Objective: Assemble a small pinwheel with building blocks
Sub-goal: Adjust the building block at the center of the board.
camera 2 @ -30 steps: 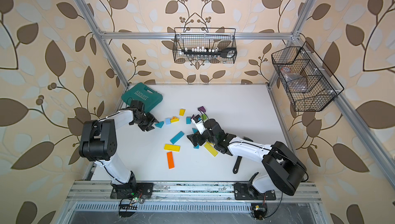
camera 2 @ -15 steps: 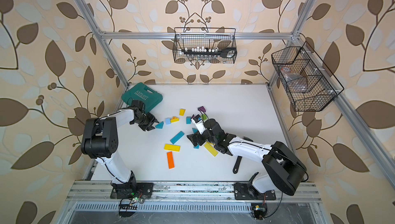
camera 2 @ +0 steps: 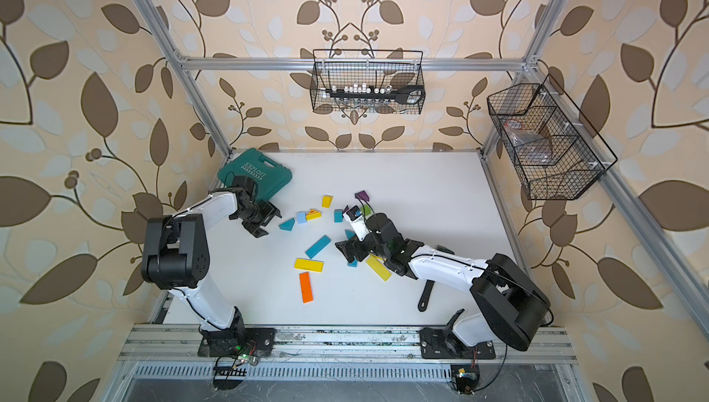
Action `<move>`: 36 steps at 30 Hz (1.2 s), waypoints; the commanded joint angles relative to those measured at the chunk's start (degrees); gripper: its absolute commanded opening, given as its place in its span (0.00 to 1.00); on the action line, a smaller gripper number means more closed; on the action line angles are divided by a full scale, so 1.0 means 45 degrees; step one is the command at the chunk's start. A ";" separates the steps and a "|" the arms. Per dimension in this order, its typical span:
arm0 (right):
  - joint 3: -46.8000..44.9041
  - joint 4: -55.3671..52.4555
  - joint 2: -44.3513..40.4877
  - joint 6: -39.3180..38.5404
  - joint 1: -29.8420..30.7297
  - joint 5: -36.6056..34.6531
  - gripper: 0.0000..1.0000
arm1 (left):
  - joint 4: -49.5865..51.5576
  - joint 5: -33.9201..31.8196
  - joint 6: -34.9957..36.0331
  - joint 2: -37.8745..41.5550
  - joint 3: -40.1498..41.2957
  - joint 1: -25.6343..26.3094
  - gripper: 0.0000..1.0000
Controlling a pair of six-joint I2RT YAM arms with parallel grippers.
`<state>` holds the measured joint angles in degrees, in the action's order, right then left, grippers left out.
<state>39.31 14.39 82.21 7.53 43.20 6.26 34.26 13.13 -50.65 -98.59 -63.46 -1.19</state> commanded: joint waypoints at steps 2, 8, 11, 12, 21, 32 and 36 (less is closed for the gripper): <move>-0.0103 0.0025 0.0036 0.0124 -0.0037 0.0153 0.92 | 0.0738 -0.0644 -0.0971 0.1298 0.1109 -0.0106 0.61; -0.0122 0.0044 0.0001 0.0138 -0.0028 0.0137 0.92 | 0.0262 -0.0028 -0.1283 0.1436 0.2187 0.0000 0.42; -0.0105 0.0082 0.0090 0.0143 -0.0035 0.0149 0.92 | -0.0040 0.0307 -0.1445 0.1117 0.2159 0.0350 0.39; -0.0103 0.0076 0.0104 0.0143 -0.0035 0.0145 0.92 | -0.0074 0.0351 -0.1509 0.0977 0.2061 0.0532 0.38; -0.0202 -0.0005 -0.0124 0.0104 -0.0035 -0.0024 0.92 | 0.0215 -0.0174 -0.1423 -0.0308 0.1090 0.0899 0.35; -0.0200 0.0004 -0.0105 0.0085 -0.0049 -0.0024 0.92 | 0.0298 -0.0388 -0.1072 -0.1085 0.0473 0.0875 0.34; -0.0201 0.0028 -0.0060 0.0085 -0.0043 -0.0022 0.92 | 0.0295 -0.0408 -0.0847 -0.1302 0.0248 0.0890 0.34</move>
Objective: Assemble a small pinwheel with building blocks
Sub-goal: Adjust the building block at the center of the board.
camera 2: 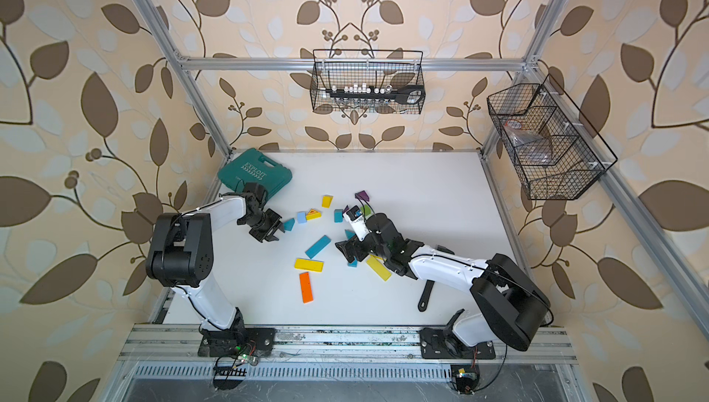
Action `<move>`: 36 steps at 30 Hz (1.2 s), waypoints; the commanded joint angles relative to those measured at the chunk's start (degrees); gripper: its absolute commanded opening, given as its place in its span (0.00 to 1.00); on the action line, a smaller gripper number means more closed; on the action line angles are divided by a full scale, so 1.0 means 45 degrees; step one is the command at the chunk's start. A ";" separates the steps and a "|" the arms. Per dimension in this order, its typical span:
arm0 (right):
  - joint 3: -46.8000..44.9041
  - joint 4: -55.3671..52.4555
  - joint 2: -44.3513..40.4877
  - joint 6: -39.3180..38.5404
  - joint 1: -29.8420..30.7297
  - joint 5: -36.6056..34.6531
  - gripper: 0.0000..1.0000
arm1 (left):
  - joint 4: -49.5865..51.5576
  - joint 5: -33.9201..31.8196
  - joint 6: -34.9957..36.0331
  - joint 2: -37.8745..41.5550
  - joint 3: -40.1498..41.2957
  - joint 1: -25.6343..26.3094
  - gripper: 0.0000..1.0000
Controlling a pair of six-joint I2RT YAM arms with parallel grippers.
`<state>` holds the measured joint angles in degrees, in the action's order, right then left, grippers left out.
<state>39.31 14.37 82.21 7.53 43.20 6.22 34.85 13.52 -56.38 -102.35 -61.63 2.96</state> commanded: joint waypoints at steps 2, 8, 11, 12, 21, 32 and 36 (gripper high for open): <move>-0.0182 0.0035 -0.0038 0.0086 -0.0033 0.0020 0.92 | 0.0280 -0.0582 0.0563 -0.0574 -0.0335 -0.0033 0.34; -0.0193 0.0049 -0.0017 0.0101 -0.0031 0.0034 0.92 | 0.0327 -0.0577 0.0712 -0.0815 -0.0640 -0.0033 0.34; -0.0176 0.0053 0.0011 0.0104 -0.0034 0.0062 0.92 | 0.0263 -0.0457 0.0713 -0.0820 -0.0607 0.0005 0.34; -0.0167 0.0049 0.0031 0.0104 -0.0045 0.0063 0.92 | 0.0209 -0.0415 0.0712 -0.0807 -0.0557 0.0025 0.34; -0.0161 0.0058 0.0071 0.0123 -0.0040 0.0087 0.92 | -0.0009 -0.0209 0.0382 -0.0481 0.0039 0.0238 0.34; -0.0183 0.0044 -0.0037 0.0104 -0.0036 0.0069 0.92 | 0.0289 -0.0442 0.0361 -0.0811 -0.0661 0.0553 0.34; -0.0171 0.0049 0.0000 0.0104 -0.0030 0.0064 0.92 | 0.0456 -0.0577 0.0343 -0.0657 -0.0580 0.0553 0.34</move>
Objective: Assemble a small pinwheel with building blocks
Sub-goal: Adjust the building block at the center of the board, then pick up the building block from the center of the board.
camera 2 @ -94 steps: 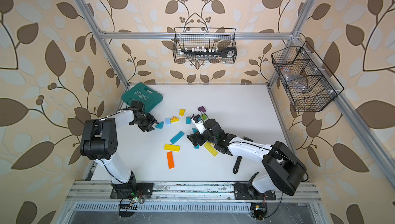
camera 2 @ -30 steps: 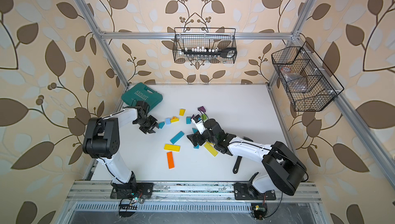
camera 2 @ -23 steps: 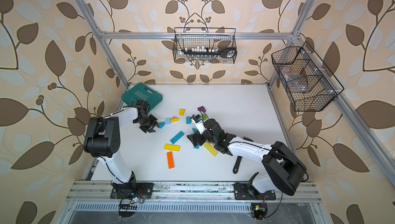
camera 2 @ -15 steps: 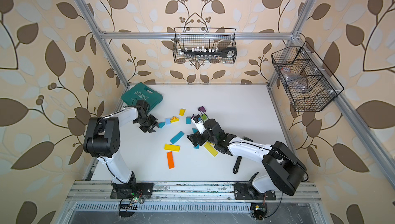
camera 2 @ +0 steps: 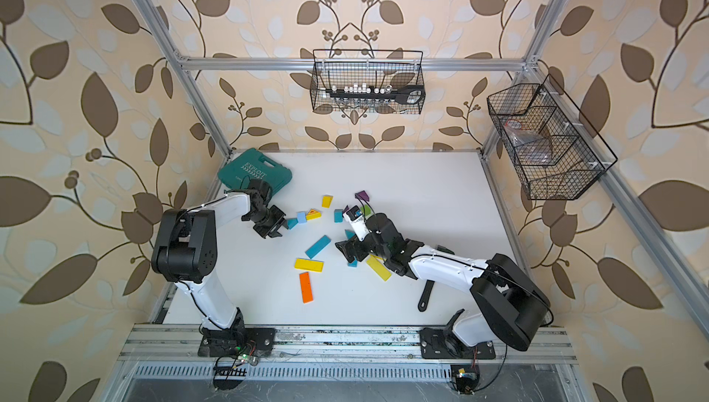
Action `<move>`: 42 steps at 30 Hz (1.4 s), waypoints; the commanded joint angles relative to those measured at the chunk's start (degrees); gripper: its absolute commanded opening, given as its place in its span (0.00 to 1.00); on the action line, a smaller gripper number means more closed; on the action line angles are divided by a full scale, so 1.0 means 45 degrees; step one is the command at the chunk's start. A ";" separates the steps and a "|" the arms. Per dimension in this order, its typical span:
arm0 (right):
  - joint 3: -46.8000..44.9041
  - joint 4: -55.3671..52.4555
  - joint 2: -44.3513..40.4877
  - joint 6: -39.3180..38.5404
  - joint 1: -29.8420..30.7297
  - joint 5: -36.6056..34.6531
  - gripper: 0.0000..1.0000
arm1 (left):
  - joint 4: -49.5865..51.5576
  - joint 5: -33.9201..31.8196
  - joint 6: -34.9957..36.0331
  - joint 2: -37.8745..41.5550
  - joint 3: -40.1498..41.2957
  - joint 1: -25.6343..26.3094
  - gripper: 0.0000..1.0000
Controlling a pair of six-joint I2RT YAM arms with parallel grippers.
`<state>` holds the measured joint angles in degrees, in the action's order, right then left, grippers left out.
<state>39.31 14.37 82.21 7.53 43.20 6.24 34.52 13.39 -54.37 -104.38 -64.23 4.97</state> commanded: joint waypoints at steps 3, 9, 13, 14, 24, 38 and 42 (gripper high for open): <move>-0.0127 -0.0004 -0.0007 0.0104 -0.0031 0.0016 0.92 | 0.0733 -0.0617 -0.0050 0.0012 0.0129 0.0106 0.34; 0.1196 -0.1875 0.0134 0.0733 -0.0036 -0.1444 0.89 | 0.1749 -0.1127 0.0495 0.1589 0.0293 0.0049 0.55; 0.2835 -0.3402 0.0815 0.1683 -0.0084 -0.2537 0.81 | 0.2692 -0.1826 0.1142 0.3390 -0.0051 -0.0207 0.84; 0.3295 -0.3681 0.1106 0.1981 -0.0106 -0.2583 0.81 | 0.2756 -0.1771 0.1366 0.3887 -0.0129 -0.0338 0.90; 1.0732 -0.8340 0.7069 0.5545 -0.0105 -0.3690 0.81 | 0.3941 -0.2181 0.3232 0.6825 -0.0743 -0.0558 0.99; 1.9508 -1.1882 1.3984 0.6994 -0.0042 -0.5589 0.77 | 0.4164 -0.1718 0.3995 0.7220 -0.0452 -0.0558 0.99; 2.0021 -1.1676 1.4500 0.7096 -0.0067 -0.5922 0.72 | 0.4228 -0.1905 0.3968 0.7316 -0.0416 -0.0558 0.99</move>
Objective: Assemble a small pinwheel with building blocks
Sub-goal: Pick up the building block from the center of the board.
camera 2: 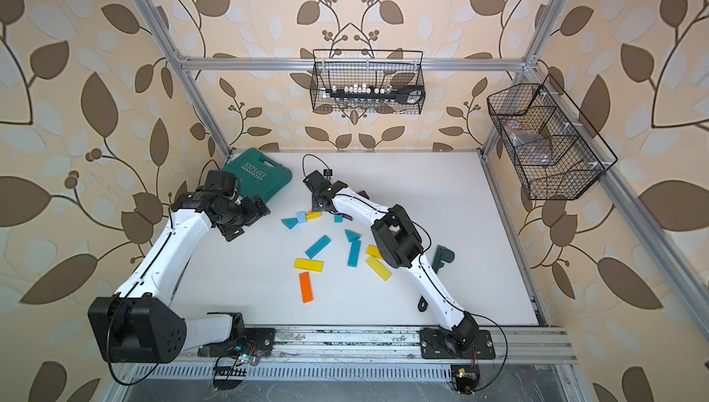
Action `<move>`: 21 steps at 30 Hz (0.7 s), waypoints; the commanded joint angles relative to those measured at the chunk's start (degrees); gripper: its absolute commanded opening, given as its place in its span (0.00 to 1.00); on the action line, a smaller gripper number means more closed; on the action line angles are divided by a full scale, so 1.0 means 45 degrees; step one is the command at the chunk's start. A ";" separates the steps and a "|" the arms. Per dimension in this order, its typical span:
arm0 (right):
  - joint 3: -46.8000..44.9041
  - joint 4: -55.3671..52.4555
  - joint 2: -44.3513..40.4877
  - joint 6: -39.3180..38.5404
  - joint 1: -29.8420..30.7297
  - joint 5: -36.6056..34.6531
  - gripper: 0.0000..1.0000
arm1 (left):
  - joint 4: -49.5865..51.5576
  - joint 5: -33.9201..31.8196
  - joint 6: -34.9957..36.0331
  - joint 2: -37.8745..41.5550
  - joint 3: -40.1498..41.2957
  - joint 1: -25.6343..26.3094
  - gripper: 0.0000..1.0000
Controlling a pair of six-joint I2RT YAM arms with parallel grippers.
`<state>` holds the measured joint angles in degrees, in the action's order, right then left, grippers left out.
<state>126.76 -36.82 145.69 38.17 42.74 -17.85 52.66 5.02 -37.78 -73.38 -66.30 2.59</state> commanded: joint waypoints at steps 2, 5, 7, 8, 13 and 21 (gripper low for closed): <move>0.0831 -0.0206 0.0671 0.0327 0.0031 -0.0551 0.68 | 0.0133 -0.0050 0.0256 0.0459 0.0115 -0.0029 0.99; 0.1160 -0.0276 0.1073 0.0335 0.0019 -0.0708 0.63 | 0.0133 -0.0061 0.0235 0.0334 0.0144 -0.0029 0.99; 0.1245 -0.0250 0.1270 0.0297 -0.0010 -0.0683 0.59 | 0.0172 -0.0062 0.0232 0.0188 0.0125 -0.0029 0.99; 0.1300 -0.0282 0.1371 0.0259 -0.0032 -0.0697 0.56 | 0.0195 -0.0070 0.0213 0.0110 0.0105 -0.0029 0.99; 0.1222 -0.0396 0.1334 0.0194 -0.0214 -0.0864 0.43 | 0.0250 -0.0055 0.0196 -0.0171 0.0086 -0.0029 0.99; -0.0631 0.0858 -0.0727 0.0267 -0.0456 0.1121 0.15 | -0.1258 0.1715 0.0982 0.0738 0.0716 0.0230 0.99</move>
<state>127.70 -34.28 147.50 38.96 40.97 -18.06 50.46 8.08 -36.27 -73.08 -64.20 2.72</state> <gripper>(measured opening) 0.290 0.989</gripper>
